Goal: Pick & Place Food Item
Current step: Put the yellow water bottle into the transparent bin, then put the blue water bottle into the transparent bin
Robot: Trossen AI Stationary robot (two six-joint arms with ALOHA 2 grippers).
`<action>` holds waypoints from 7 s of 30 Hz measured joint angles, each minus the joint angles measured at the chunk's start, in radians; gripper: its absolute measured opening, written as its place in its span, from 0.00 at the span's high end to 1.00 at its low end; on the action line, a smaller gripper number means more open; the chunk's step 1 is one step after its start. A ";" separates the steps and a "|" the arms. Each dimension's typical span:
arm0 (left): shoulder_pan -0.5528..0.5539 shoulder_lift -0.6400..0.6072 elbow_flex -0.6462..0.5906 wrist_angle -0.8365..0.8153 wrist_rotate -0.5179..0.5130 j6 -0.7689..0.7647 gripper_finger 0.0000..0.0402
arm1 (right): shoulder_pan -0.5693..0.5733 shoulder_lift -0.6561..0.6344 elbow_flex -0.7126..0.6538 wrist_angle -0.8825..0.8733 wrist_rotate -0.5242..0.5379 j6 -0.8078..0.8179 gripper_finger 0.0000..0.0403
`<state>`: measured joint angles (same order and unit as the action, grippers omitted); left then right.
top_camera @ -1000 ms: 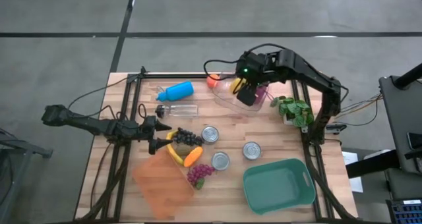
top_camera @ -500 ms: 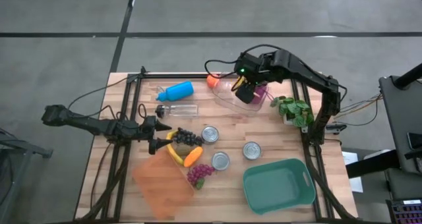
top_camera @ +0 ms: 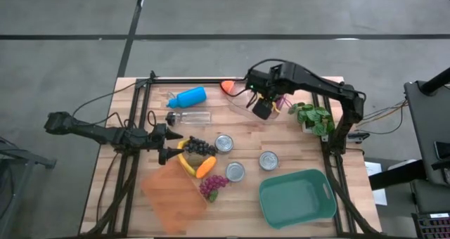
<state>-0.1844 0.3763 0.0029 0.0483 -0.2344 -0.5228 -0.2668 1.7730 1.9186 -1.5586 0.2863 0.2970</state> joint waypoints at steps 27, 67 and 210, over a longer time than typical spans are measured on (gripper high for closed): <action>0.000 0.000 0.000 0.000 0.000 0.000 0.04 | -0.104 -0.202 -0.401 0.298 -0.166 -0.043 0.48; 0.000 0.000 0.000 0.000 0.000 0.000 0.04 | -0.140 -0.205 -0.470 0.363 -0.212 -0.050 0.19; 0.148 -0.001 0.372 -0.197 -0.206 0.426 0.04 | 0.059 -1.365 -1.136 1.039 -0.057 -0.072 0.18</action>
<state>-0.0365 0.3752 0.3745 -0.1492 -0.4401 -0.0963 -0.2077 0.4080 0.7822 -0.5198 0.2293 0.2249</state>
